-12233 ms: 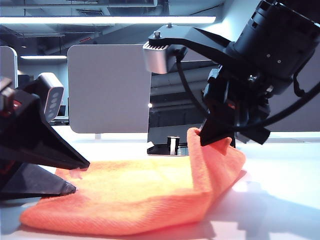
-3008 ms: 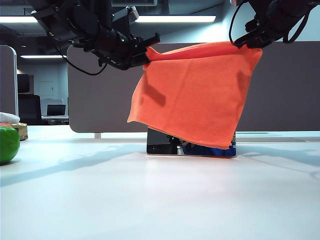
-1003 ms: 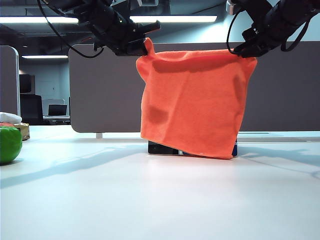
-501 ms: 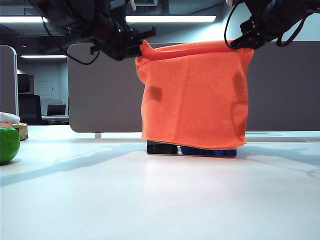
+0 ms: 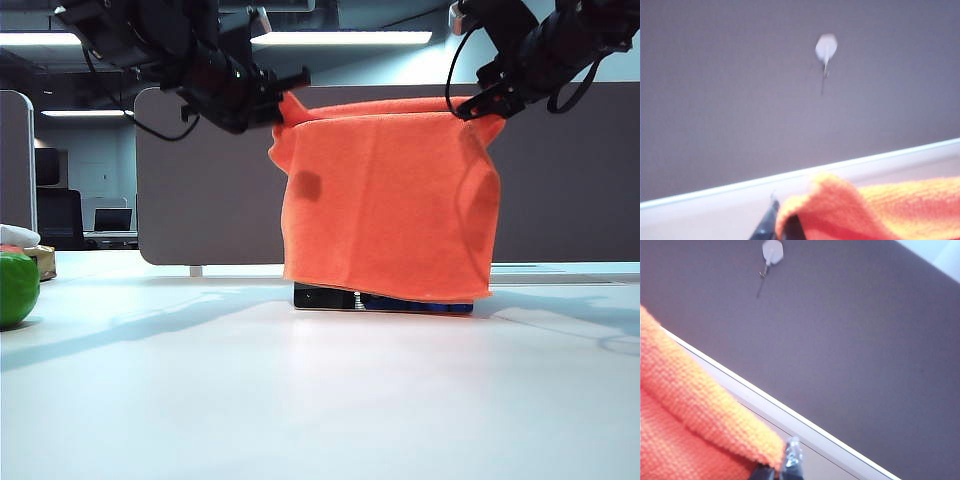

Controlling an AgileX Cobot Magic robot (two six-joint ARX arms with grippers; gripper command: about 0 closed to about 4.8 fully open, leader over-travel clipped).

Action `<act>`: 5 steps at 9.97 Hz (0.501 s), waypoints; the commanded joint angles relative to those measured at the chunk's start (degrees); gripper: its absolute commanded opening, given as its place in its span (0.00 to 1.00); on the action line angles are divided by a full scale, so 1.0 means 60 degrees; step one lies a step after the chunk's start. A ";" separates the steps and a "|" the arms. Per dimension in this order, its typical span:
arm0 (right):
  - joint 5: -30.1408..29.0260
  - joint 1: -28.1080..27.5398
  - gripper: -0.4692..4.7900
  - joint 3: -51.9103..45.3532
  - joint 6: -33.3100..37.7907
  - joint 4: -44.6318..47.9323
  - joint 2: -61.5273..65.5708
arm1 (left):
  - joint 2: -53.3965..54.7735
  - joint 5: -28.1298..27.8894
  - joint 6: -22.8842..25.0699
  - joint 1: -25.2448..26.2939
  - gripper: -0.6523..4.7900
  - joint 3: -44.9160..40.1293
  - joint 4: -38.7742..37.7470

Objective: Pick up the cloth from the table and use it to cover the mirror.

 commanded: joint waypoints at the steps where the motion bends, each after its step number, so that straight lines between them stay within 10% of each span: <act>1: 0.0397 -0.0204 0.08 0.0062 0.0007 0.0546 0.0058 | 0.0138 -0.0528 -0.0415 0.0142 0.11 0.0069 -0.0266; 5: 0.0550 -0.0342 0.08 0.0058 0.0007 -0.0062 0.0109 | 0.0157 -0.0525 -0.0419 0.0138 0.11 0.0058 -0.0714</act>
